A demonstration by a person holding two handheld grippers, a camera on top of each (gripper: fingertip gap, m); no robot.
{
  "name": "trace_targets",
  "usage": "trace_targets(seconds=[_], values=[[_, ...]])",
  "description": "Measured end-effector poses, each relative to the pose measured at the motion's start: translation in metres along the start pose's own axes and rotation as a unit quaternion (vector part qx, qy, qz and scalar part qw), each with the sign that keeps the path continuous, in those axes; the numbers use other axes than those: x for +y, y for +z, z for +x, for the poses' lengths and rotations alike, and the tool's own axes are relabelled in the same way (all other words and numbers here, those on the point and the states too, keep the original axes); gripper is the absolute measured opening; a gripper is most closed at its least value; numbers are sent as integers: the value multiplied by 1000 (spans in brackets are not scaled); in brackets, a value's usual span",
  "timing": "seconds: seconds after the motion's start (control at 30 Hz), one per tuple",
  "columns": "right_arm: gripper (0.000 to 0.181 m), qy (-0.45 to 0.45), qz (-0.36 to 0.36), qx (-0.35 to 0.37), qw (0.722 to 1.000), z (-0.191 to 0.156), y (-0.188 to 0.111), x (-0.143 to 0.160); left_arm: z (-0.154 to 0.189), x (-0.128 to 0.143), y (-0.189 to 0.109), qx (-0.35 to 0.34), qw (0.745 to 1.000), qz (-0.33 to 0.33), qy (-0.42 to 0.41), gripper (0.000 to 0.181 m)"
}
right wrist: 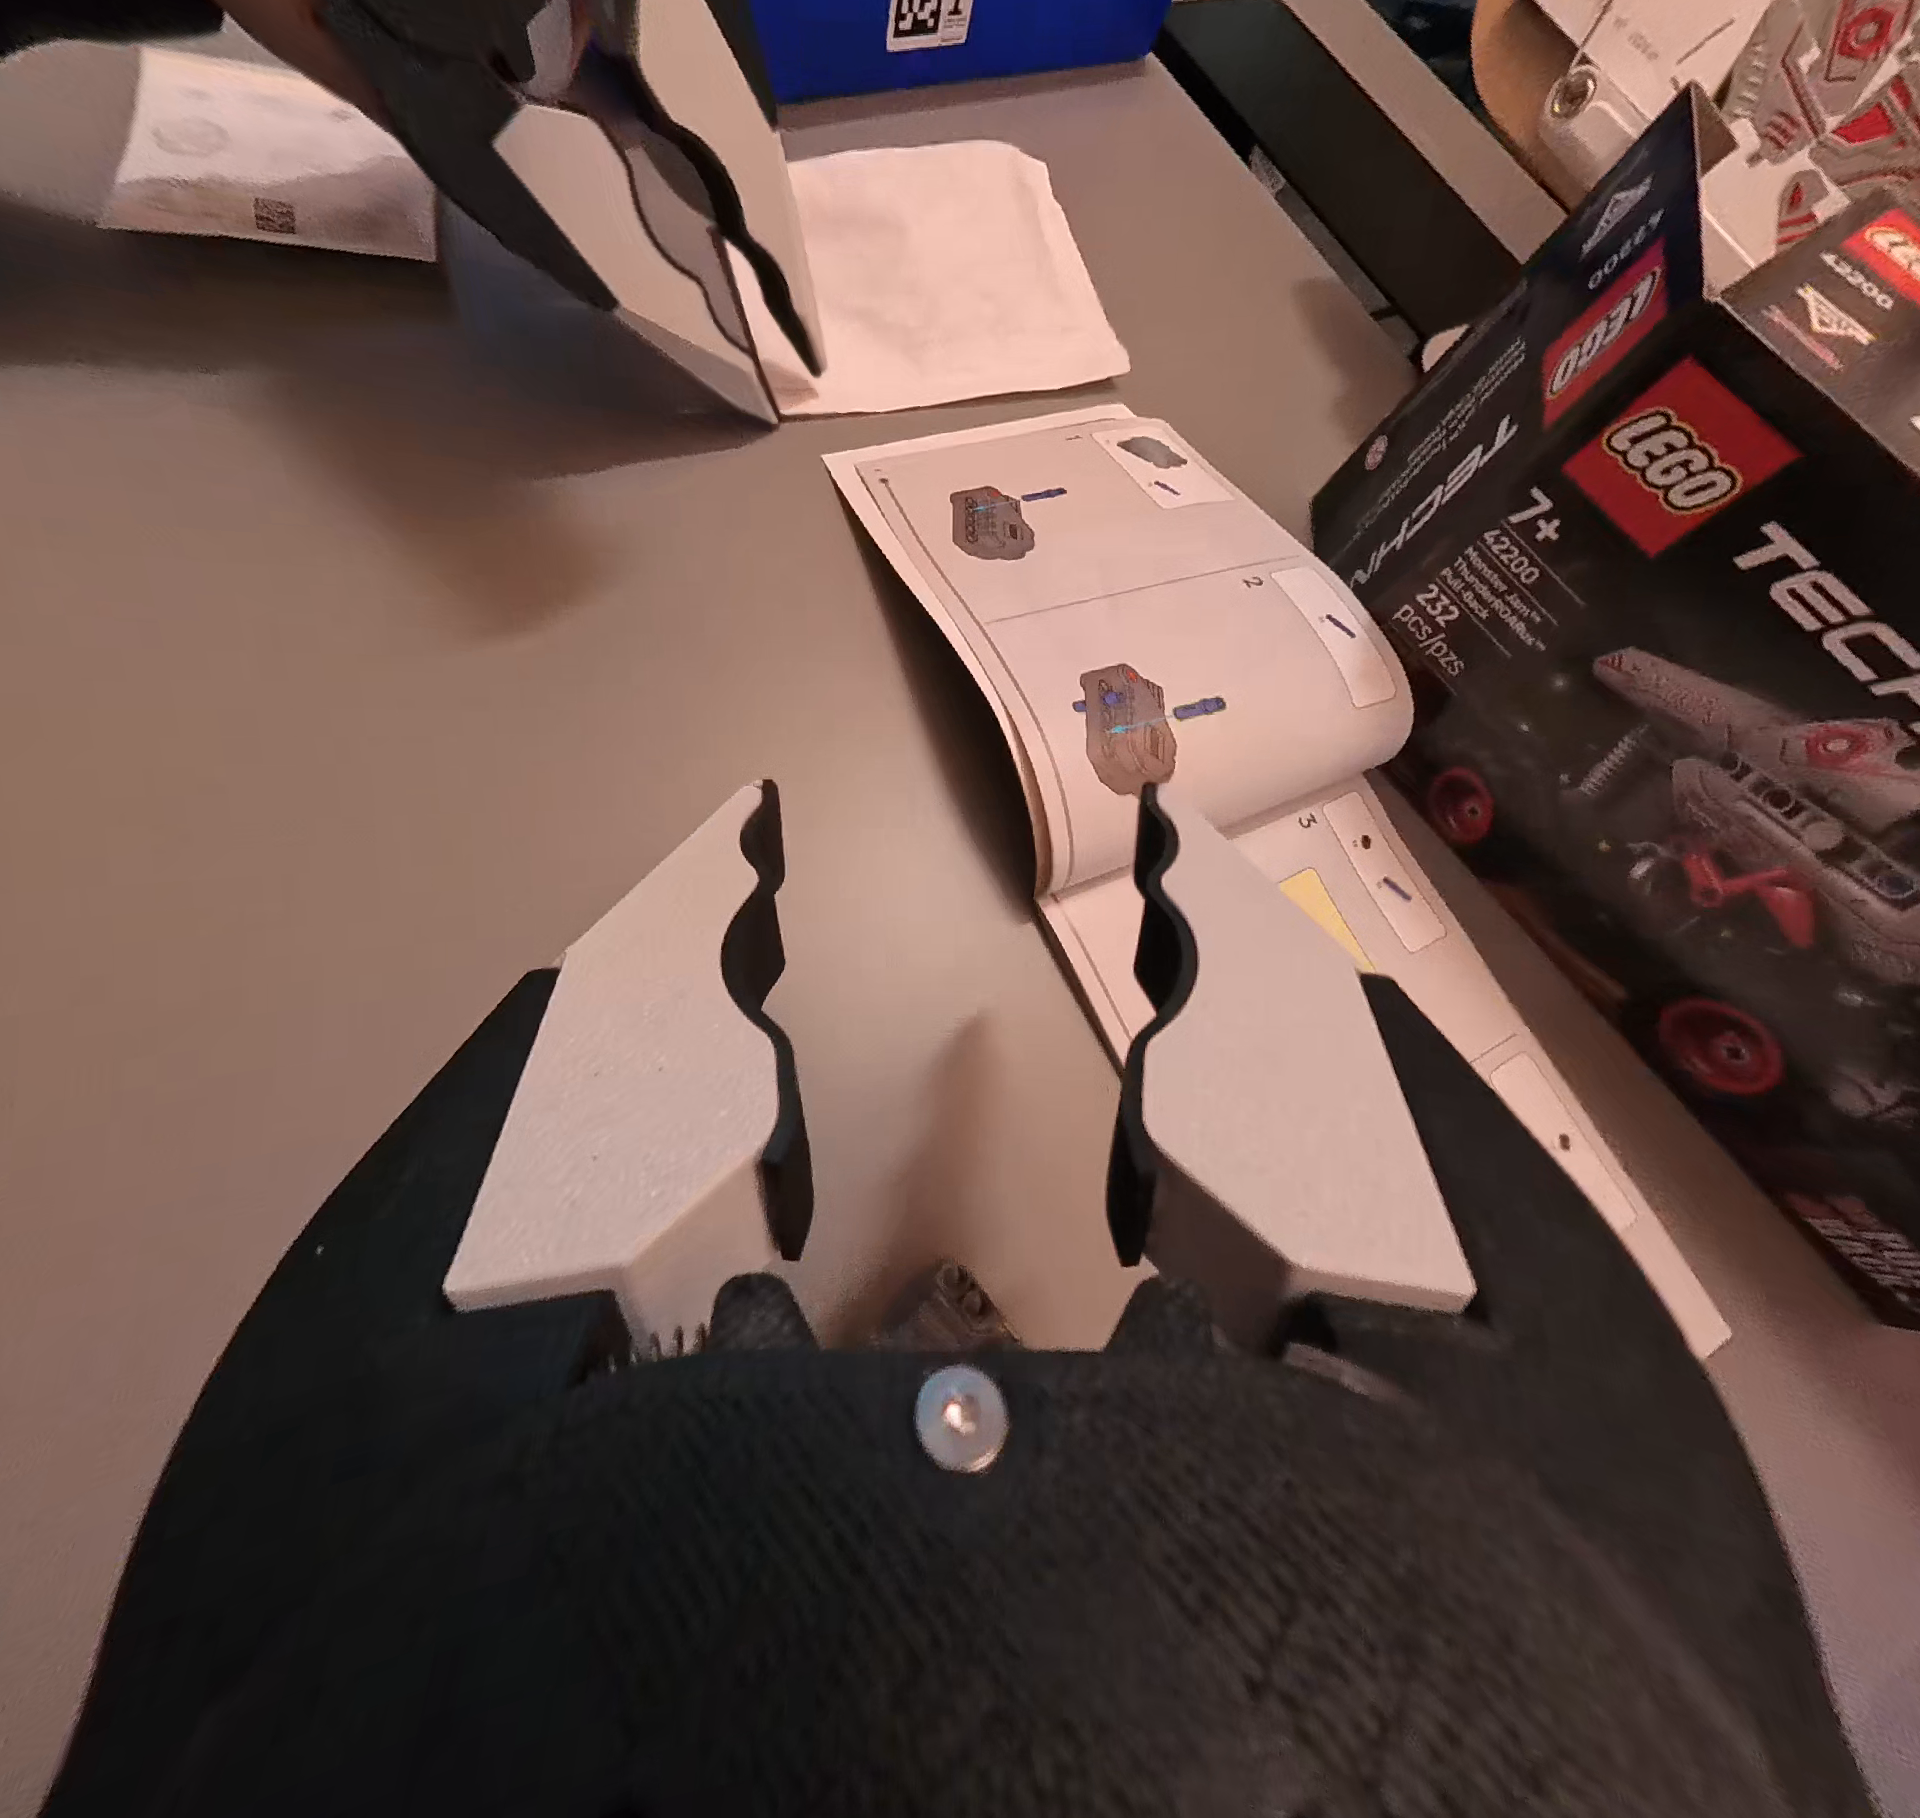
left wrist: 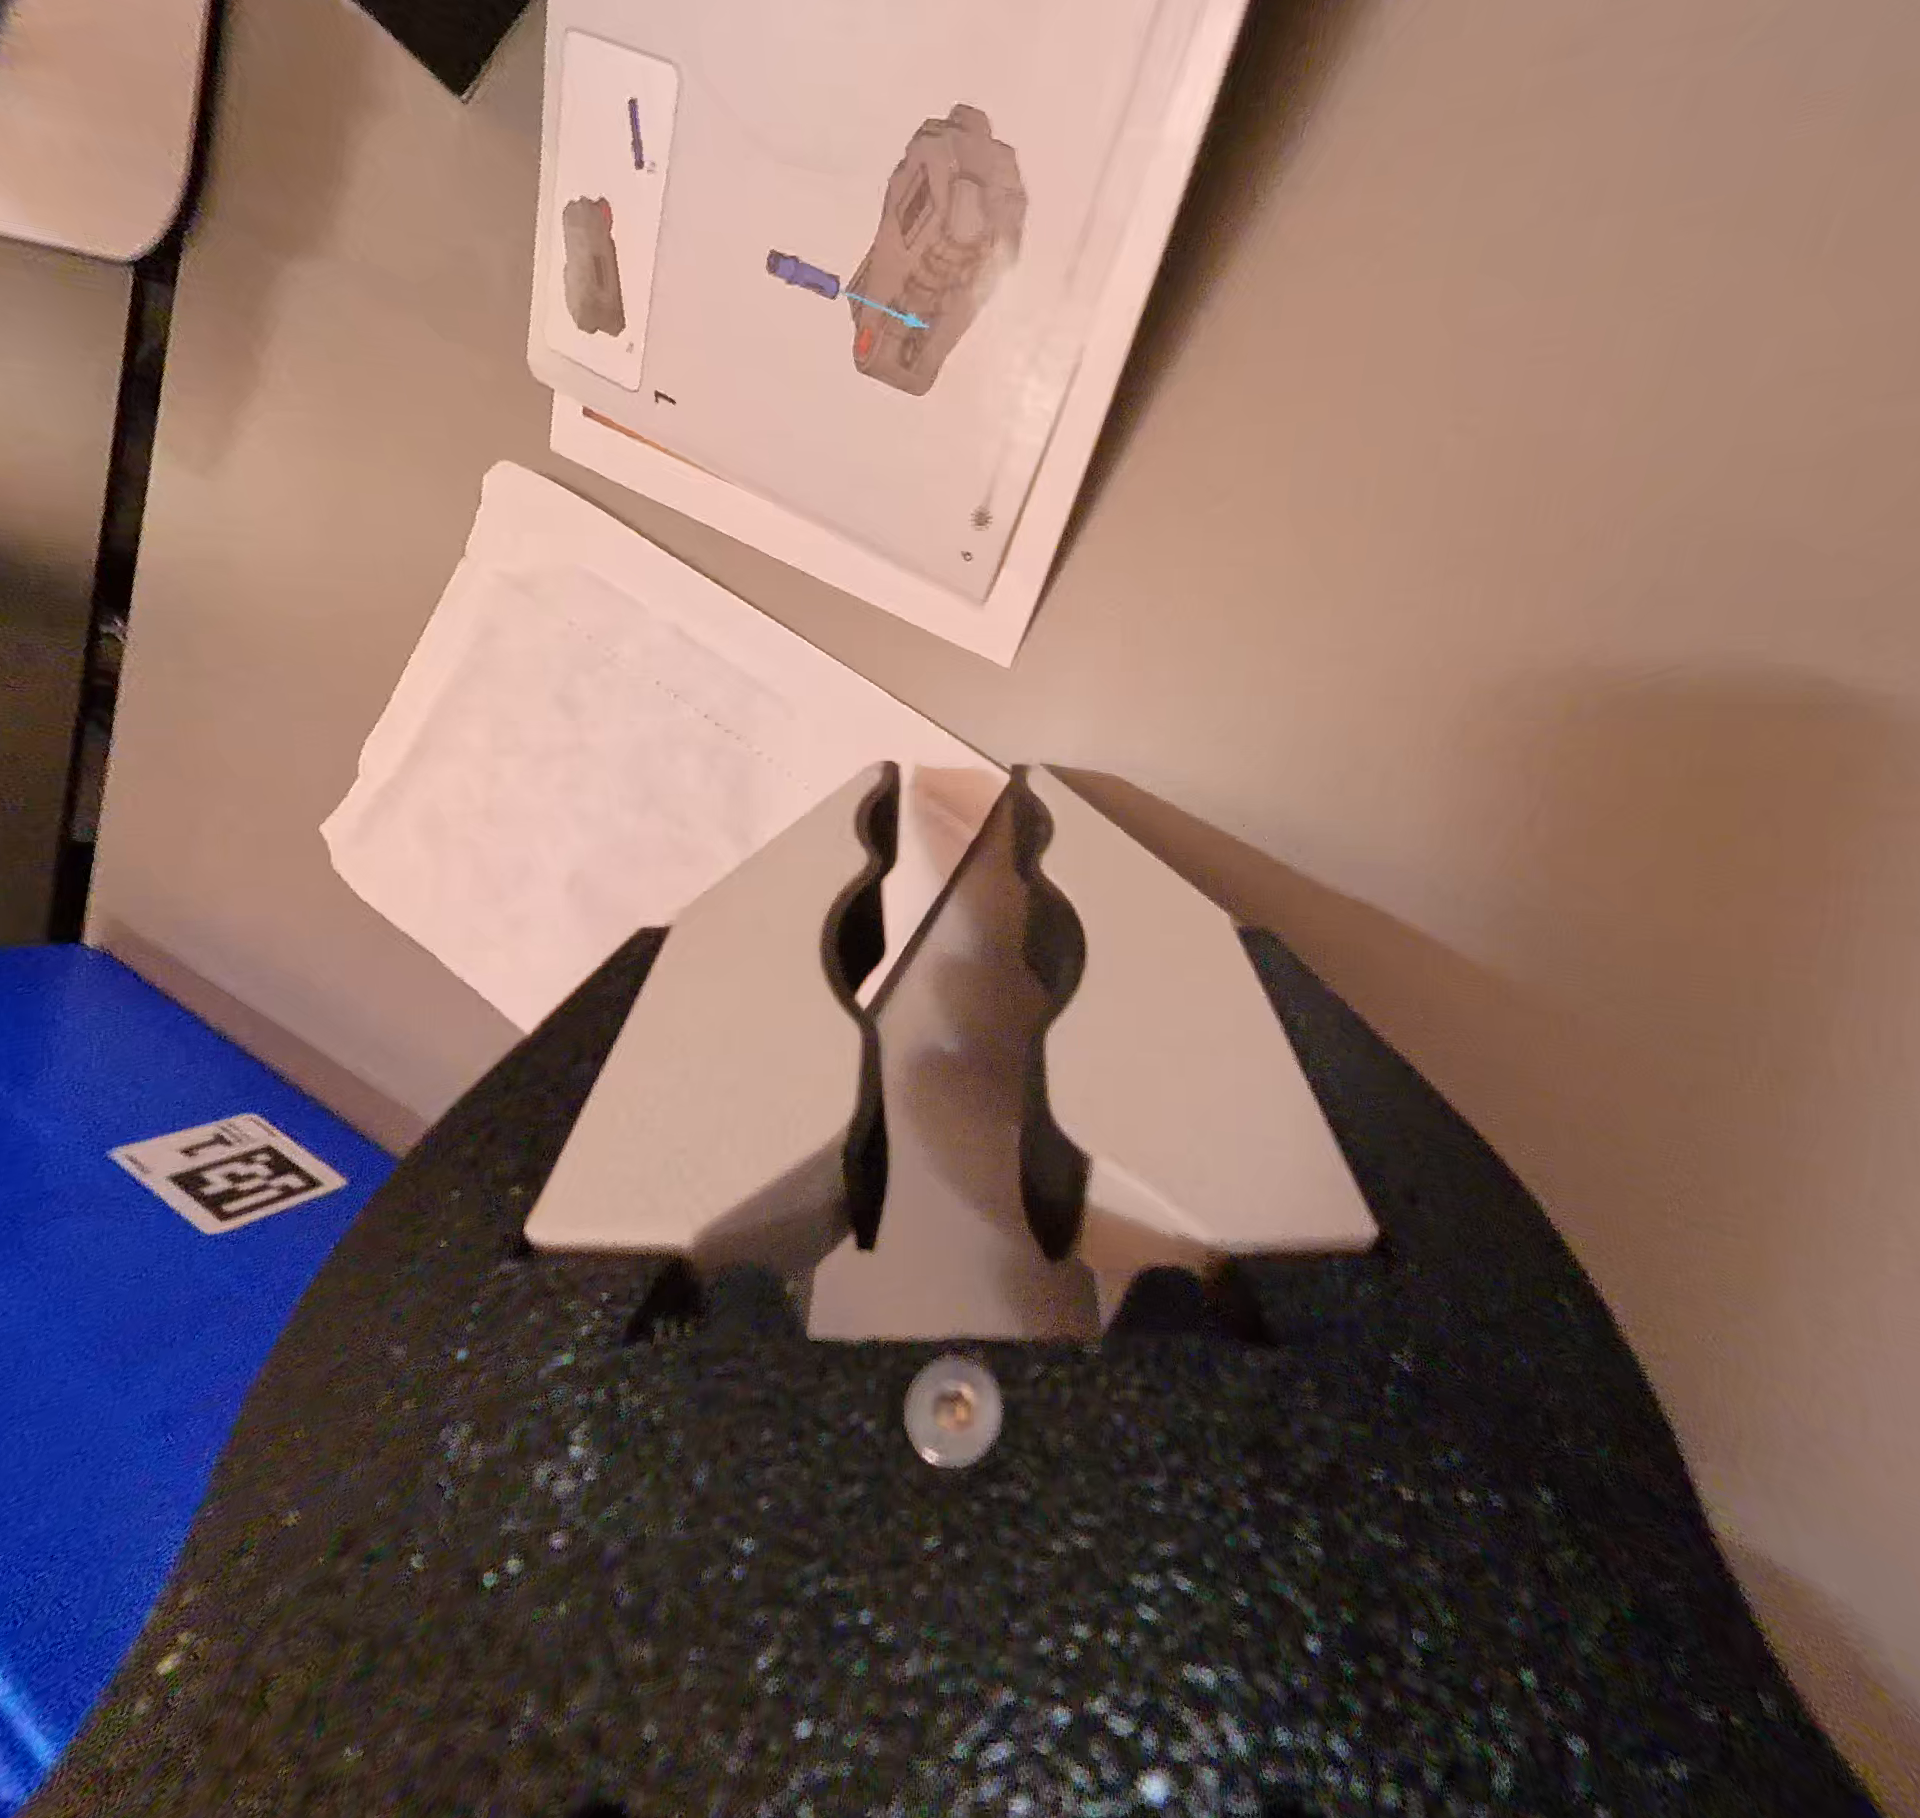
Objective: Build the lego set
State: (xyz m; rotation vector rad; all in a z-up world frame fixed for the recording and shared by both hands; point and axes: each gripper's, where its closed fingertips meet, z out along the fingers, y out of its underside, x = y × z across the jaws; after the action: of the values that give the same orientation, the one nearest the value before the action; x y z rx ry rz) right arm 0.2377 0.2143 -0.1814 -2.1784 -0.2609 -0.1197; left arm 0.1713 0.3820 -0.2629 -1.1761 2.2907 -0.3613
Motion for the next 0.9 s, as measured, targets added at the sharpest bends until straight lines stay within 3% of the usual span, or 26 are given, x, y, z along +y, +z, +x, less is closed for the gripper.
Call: trace_targets(seconds=[0.03,0.1,0.27,0.4,0.5,0.57,0.63,0.73,0.9], values=[[67,1,1,0,1000,1,0,1,-1,0,3,-3,1000,0,-16,13],[67,0,8,-3,1000,2,0,1,-11,1,8,-42,998,4,-37,0],[67,-16,20,-4,1000,0,4,-3,-21,-2,-3,-73,993,43,-77,0],[67,-27,76,11,997,2,5,-22,-33,-37,-62,-62,965,173,-186,0],[72,-22,124,-8,992,0,10,-39,-33,-64,-124,17,918,288,-273,0],[90,-2,151,-27,988,0,20,-47,-26,-69,-154,88,886,339,-304,0],[94,21,140,-69,988,-7,35,-43,-13,-60,-166,153,870,355,-305,0],[89,56,108,-143,982,-31,47,-35,13,-32,-156,223,864,332,-306,0],[79,59,77,-236,967,-75,54,-24,30,6,-133,203,874,287,-335,0]])
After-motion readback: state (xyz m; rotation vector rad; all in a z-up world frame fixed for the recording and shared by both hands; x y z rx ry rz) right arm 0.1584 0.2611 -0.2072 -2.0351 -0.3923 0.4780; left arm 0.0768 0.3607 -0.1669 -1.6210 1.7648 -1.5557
